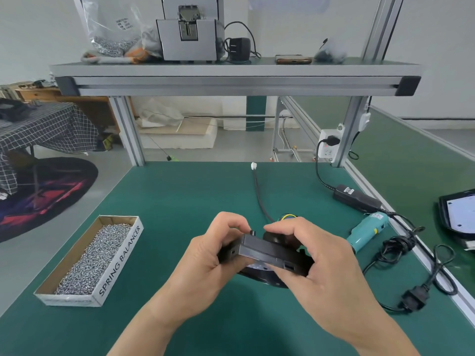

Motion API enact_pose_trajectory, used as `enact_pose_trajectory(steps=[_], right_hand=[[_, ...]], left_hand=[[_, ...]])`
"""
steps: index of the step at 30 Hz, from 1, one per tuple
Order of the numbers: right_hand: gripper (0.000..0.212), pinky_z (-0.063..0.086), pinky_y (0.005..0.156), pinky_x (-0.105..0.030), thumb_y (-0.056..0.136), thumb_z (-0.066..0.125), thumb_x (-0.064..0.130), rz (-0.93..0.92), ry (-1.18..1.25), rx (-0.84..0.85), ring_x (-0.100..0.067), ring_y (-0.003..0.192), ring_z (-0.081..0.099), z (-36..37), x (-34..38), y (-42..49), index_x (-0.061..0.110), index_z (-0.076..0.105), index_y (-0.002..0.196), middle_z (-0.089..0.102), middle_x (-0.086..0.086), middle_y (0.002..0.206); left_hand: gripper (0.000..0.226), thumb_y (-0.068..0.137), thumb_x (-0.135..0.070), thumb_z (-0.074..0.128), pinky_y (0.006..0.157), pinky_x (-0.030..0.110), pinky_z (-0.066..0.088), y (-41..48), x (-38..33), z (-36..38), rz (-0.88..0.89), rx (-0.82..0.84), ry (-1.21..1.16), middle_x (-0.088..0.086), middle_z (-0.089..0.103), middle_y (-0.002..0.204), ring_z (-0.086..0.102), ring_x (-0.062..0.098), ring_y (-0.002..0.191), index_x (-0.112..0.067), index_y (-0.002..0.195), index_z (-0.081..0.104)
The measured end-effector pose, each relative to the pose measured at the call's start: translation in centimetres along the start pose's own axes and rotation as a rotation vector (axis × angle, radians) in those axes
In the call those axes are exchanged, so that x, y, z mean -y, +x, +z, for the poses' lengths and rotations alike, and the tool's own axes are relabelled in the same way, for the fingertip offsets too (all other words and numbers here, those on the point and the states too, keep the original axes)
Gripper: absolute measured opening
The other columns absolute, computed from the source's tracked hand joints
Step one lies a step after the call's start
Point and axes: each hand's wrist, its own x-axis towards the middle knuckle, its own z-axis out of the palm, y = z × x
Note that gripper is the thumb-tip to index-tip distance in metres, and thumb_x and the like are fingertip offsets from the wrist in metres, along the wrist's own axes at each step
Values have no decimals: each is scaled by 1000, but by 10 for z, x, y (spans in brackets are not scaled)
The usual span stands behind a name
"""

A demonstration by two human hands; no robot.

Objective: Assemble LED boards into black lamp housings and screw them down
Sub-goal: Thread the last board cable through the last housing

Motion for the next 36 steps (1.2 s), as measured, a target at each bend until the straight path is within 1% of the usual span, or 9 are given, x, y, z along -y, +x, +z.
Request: enact_pose_trajectory(steps=[3, 6, 13, 20, 23, 25, 29, 32, 36], right_hand=[[44, 45, 84, -11, 84, 73, 19, -2, -24, 56, -4, 100, 63, -5, 2, 3, 35, 62, 124, 65, 21, 106], [61, 44, 89, -11, 91, 73, 18, -4, 2, 138, -4, 107, 63, -9, 2, 3, 40, 50, 143, 65, 22, 115], [49, 50, 77, -17, 79, 70, 16, -25, -73, 59, -4, 83, 64, -7, 8, 0, 30, 69, 126, 68, 25, 99], [31, 45, 67, -19, 80, 68, 15, -4, -80, 140, -11, 76, 58, -13, 10, 3, 33, 65, 106, 64, 16, 88], [35, 46, 71, -17, 85, 70, 13, 1, 45, 156, -11, 82, 61, -12, 11, 1, 32, 64, 114, 65, 14, 96], [51, 47, 81, -11, 83, 74, 14, 14, 108, 114, -9, 98, 66, -12, 11, -1, 36, 61, 128, 67, 15, 108], [71, 40, 84, -3, 72, 70, 19, 63, 6, 40, 5, 107, 61, -7, 13, -4, 52, 47, 130, 65, 29, 114], [68, 35, 88, -2, 70, 66, 26, 71, -88, 76, 11, 109, 54, -2, 14, -4, 53, 36, 125, 57, 34, 123], [57, 44, 84, -5, 69, 72, 17, 106, 125, 61, 5, 108, 63, -5, 8, -4, 45, 52, 114, 69, 29, 111]], left_hand=[[21, 93, -24, 64, 63, 26, 40, -2, -1, 0, 24, -45, 46, -11, 53, 76, 41, 14, 67, -35, 101, 48], [14, 92, -31, 62, 63, 19, 39, -4, -3, -2, 56, -65, 66, -15, 52, 77, 41, 11, 67, -34, 100, 51], [12, 92, -30, 64, 69, 9, 45, -7, -6, 0, 110, -91, 66, -25, 57, 81, 50, -1, 69, -33, 98, 54], [15, 94, -28, 67, 66, 5, 40, -9, -7, 3, 106, -99, 103, -24, 57, 80, 49, -4, 67, -34, 95, 53], [20, 90, -20, 68, 61, 10, 38, -9, -7, -1, 94, -90, 165, -15, 58, 80, 42, 2, 65, -33, 96, 55], [24, 89, -13, 69, 61, 10, 39, -8, -9, -3, 103, -94, 192, -14, 59, 81, 44, 1, 65, -31, 97, 55], [28, 88, -27, 62, 61, 15, 43, -13, -13, -2, 65, -75, 172, -13, 64, 89, 51, 8, 66, -41, 107, 48], [49, 86, -16, 67, 73, 13, 47, -14, -12, 2, 71, -48, 179, -14, 67, 103, 62, 10, 80, -40, 126, 52], [51, 84, -7, 74, 85, 17, 49, -11, -11, 2, 101, -92, 129, -9, 67, 112, 67, 17, 102, -35, 127, 66]])
